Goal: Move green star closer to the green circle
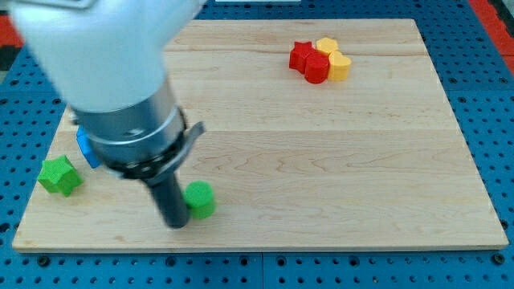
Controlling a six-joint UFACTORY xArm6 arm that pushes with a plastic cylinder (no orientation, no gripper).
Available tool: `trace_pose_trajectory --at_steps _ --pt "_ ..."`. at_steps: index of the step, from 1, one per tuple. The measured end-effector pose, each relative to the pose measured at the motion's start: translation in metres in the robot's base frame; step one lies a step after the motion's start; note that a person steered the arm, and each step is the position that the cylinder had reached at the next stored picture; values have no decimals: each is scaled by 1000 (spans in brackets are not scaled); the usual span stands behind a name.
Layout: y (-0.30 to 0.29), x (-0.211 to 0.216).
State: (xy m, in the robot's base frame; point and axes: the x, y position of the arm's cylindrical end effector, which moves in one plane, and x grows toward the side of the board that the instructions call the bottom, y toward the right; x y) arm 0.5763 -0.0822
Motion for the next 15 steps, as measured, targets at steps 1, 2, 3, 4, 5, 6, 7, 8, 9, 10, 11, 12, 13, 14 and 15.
trace_pose_trajectory --at_steps 1,2,3,4,5,6,7,8,9,10,11,12,13,14,15 --pt "49 -7" --pt "26 2" --pt "-50 39" --pt "-140 39" --pt "-222 27" --pt "-222 17" --pt "-222 -12" --pt "-223 -18" --pt "-222 -38" --pt "-207 -52" --pt "-161 -54" --pt "-115 -54" --pt "-73 -54" --pt "-31 -54" --pt "-29 -59"
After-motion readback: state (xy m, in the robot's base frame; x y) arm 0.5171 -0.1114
